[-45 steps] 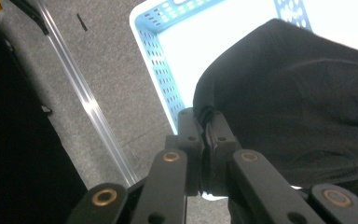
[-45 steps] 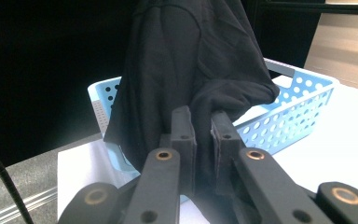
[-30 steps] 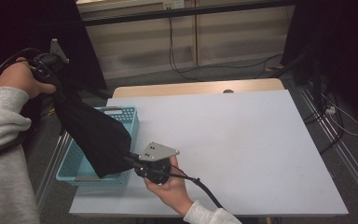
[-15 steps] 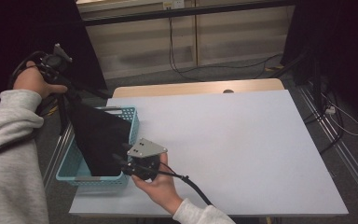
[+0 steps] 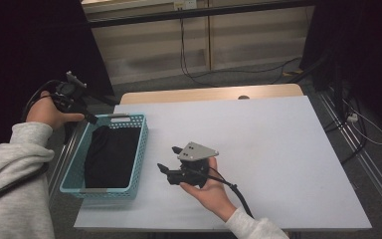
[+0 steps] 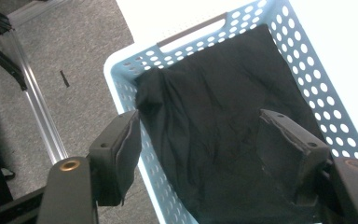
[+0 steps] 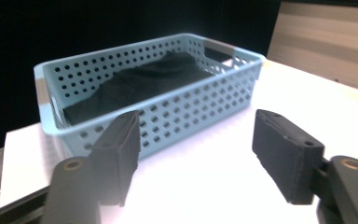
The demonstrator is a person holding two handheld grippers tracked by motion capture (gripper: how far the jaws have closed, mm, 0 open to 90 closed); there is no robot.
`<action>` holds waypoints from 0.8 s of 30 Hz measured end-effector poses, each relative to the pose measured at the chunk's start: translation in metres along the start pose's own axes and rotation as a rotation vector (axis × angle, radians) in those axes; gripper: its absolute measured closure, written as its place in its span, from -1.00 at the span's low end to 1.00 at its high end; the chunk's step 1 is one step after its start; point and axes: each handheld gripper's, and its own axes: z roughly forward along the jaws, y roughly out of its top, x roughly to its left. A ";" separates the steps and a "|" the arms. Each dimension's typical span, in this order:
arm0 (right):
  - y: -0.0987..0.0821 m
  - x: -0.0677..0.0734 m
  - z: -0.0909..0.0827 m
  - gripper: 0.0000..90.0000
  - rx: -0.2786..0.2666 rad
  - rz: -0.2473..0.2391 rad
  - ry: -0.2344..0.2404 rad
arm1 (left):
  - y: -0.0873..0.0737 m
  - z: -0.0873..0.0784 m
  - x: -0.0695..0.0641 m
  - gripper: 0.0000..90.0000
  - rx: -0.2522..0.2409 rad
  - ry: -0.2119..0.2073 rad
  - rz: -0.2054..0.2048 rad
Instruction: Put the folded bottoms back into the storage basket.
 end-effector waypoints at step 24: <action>-0.033 -0.061 -0.070 -0.56 0.045 0.042 -0.090 | -0.006 0.025 -0.041 -0.45 -0.046 -0.083 0.060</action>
